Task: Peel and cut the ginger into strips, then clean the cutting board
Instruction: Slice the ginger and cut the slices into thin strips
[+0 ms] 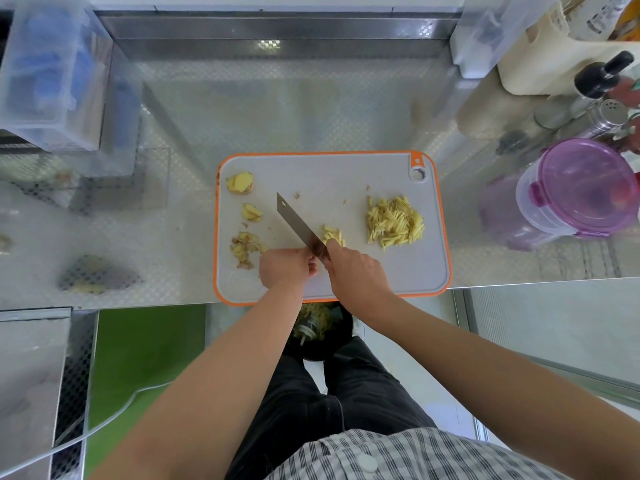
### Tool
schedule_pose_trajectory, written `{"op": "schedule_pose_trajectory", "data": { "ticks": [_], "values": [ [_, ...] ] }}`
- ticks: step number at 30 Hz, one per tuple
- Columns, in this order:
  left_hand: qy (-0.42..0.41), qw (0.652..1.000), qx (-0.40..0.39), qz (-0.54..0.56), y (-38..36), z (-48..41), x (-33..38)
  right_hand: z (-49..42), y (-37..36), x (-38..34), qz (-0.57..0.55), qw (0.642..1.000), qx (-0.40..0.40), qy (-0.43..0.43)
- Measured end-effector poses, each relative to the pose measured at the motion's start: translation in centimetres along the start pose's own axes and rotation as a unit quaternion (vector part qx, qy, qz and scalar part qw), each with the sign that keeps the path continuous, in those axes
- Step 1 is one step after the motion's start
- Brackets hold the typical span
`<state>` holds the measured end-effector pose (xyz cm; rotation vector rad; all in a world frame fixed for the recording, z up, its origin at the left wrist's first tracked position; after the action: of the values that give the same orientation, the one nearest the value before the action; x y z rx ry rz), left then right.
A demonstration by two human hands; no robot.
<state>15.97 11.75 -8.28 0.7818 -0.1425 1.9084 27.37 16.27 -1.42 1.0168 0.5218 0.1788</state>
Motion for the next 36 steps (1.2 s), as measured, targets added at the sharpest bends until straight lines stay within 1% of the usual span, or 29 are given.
{"op": "schedule_pose_trajectory", "data": {
  "ticks": [6,8,12,13,15,17,19,22,28,36],
  "values": [
    [-0.025,0.999,0.019,-0.025,0.3,0.3,0.2,-0.2,-0.6,-0.4,0.023,1.0,0.001,-0.005],
    [-0.034,0.998,0.026,-0.034,0.5,0.3,0.3,-0.3,-0.9,-0.2,0.014,1.0,0.003,-0.005],
    [-0.034,0.998,0.023,-0.039,0.1,0.4,0.3,-0.6,-0.3,0.9,-0.062,0.998,0.004,0.005],
    [-0.032,0.999,0.029,-0.028,0.0,0.5,0.1,-0.6,0.2,1.4,-0.086,0.996,0.018,0.004],
    [-0.038,0.997,0.063,-0.027,0.3,0.7,0.2,-0.4,1.6,2.2,-0.123,0.99,0.064,0.003],
    [-0.048,0.995,0.082,-0.035,0.5,1.1,0.3,-0.2,2.3,2.5,-0.13,0.988,0.08,0.007],
    [-0.059,0.994,0.086,-0.036,0.5,1.2,0.3,-0.1,2.2,2.3,-0.115,0.992,0.06,0.012],
    [-0.082,0.991,0.083,-0.071,0.6,1.1,0.4,-0.1,1.6,2.2,-0.107,0.994,0.033,0.005],
    [-0.116,0.983,0.105,-0.097,1.0,1.4,1.3,0.2,1.5,2.3,-0.115,0.993,0.037,-0.009],
    [-0.104,0.979,0.104,-0.138,0.9,1.1,2.0,0.0,0.8,1.4,-0.094,0.995,0.014,-0.017]
  ]
}}
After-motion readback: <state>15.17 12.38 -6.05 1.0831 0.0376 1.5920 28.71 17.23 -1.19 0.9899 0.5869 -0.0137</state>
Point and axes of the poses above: each hand's wrist, its own z-axis away from the middle knuckle, its own y-axis out of the back of the hand, x = y × z, the point moved 8 cm from there along -z, towards the middle knuckle, and after that the axes turned 5 degrees about -z, right-handed, at the moved point
